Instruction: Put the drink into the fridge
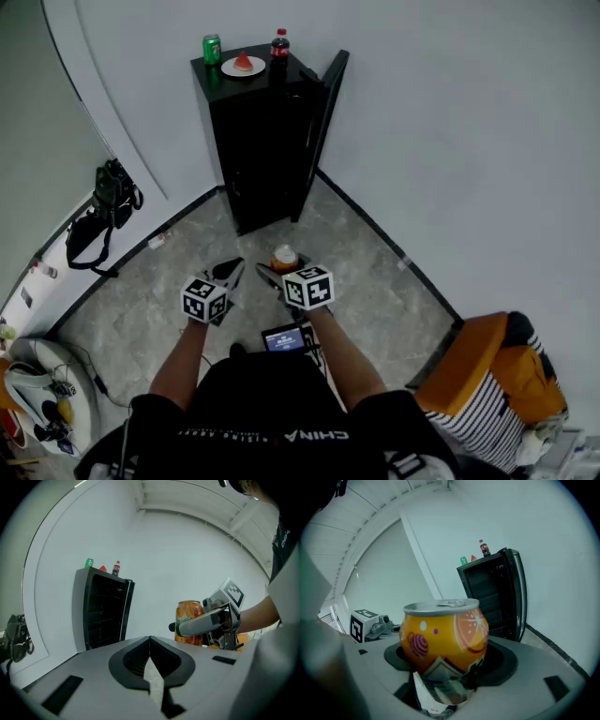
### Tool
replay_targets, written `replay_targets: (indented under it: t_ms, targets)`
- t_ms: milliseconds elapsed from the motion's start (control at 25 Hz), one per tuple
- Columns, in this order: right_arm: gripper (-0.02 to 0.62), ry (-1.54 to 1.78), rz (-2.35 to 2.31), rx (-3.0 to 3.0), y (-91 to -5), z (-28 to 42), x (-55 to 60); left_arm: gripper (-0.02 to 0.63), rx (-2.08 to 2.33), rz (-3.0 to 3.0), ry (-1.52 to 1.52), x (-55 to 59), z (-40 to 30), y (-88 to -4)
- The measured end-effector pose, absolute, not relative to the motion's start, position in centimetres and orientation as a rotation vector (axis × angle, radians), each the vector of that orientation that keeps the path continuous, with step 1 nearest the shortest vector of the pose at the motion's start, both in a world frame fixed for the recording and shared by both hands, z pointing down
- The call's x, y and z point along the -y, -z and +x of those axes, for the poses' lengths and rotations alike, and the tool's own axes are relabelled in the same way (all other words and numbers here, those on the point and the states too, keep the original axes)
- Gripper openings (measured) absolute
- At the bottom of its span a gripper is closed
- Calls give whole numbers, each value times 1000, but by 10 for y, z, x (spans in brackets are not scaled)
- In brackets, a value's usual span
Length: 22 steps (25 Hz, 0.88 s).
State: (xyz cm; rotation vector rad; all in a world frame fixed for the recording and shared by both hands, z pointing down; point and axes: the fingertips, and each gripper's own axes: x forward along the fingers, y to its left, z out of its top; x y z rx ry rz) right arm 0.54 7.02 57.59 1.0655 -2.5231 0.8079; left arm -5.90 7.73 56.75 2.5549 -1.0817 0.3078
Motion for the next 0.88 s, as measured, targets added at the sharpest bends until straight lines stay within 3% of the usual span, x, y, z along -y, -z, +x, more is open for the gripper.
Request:
replay_targets:
  t_ms: [880]
  targets:
    - [359,-860,1014,2576,-572,5,-77,12,1009,2566,-273,-87,-50,-568]
